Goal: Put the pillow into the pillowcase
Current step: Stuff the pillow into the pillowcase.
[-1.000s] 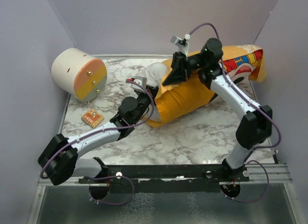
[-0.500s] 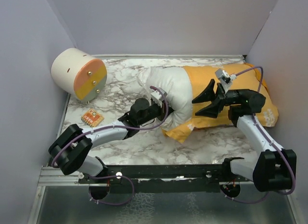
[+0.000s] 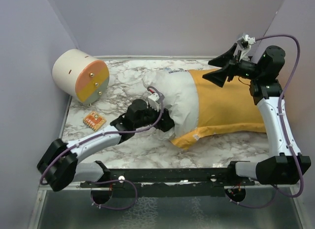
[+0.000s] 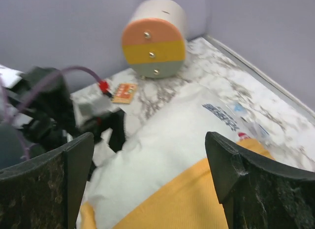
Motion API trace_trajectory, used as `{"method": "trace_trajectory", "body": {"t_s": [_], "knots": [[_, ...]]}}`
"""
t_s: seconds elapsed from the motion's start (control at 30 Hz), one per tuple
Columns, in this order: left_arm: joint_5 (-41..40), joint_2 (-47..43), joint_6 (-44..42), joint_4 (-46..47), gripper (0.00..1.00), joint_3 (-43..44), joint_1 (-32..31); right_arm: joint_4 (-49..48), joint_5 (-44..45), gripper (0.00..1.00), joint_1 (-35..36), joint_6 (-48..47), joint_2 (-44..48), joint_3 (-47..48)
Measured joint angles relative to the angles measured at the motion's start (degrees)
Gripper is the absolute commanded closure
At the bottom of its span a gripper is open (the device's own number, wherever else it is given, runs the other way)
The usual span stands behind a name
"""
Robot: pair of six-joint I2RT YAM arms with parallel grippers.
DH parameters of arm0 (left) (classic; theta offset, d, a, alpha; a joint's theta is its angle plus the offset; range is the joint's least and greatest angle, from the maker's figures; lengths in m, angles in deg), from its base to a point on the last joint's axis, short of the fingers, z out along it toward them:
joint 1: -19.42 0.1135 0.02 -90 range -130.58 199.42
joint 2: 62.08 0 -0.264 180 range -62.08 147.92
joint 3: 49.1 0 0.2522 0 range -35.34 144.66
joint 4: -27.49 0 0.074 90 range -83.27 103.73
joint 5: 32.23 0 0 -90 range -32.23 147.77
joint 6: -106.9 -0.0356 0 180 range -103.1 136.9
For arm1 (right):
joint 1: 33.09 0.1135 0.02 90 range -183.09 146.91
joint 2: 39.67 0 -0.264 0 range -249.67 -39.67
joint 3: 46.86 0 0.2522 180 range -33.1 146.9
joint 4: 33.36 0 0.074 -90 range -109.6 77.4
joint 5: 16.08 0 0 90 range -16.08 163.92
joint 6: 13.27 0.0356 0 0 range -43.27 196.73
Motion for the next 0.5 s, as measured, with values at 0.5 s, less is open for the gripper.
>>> {"method": "trace_trajectory", "body": {"t_s": [0.5], "knots": [[-1.8, -12.6, 6.6, -14.3, 0.01, 12.1, 9.0, 33.8, 36.6, 0.28, 13.6, -30.3, -7.2, 3.1]]}}
